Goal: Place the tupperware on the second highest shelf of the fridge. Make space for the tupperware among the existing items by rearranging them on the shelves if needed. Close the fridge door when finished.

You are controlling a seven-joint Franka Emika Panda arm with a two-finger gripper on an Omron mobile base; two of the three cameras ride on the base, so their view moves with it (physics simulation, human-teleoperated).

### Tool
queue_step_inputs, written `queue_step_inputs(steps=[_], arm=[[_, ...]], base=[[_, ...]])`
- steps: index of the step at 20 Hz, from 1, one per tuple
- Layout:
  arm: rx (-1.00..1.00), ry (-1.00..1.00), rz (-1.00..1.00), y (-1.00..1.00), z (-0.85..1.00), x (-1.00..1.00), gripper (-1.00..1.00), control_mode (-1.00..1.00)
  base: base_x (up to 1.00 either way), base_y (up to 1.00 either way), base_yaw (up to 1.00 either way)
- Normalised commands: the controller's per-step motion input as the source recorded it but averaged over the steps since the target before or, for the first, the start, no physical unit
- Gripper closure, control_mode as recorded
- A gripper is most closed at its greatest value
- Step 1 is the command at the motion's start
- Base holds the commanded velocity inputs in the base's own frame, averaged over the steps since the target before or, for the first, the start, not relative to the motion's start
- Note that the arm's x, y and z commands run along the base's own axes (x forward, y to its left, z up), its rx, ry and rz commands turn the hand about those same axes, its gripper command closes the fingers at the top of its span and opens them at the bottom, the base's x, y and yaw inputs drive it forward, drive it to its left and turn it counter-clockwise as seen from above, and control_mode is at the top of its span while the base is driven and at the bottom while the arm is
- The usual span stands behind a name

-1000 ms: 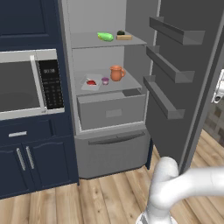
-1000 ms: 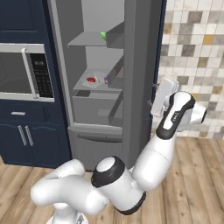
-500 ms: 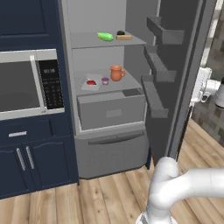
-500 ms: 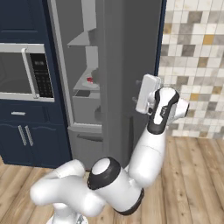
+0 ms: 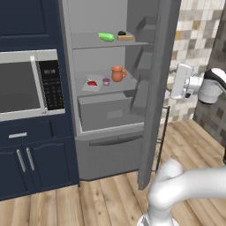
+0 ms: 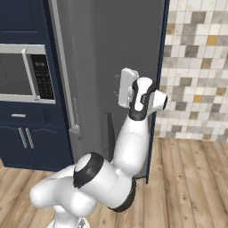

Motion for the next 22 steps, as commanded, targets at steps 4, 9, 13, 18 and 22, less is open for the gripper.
queue_step_inputs(steps=[4,9,13,18,22], arm=[[-0.21,-0.01,-0.13,1.0,0.06,0.01,-1.0,-1.0],[-0.22,0.0,-0.32,0.99,0.07,0.17,-1.0,-1.0],[-0.17,0.0,-0.38,0.89,0.11,0.34,-1.0,-1.0],[-0.06,0.01,-0.23,0.5,0.01,0.53,-1.0,-1.0],[0.02,0.04,-0.08,0.01,0.0,0.6,-1.0,-1.0]], base=[[0.0,0.0,0.0],[0.0,0.0,0.0],[0.0,0.0,0.0],[0.0,0.0,0.0],[0.0,0.0,0.0]])
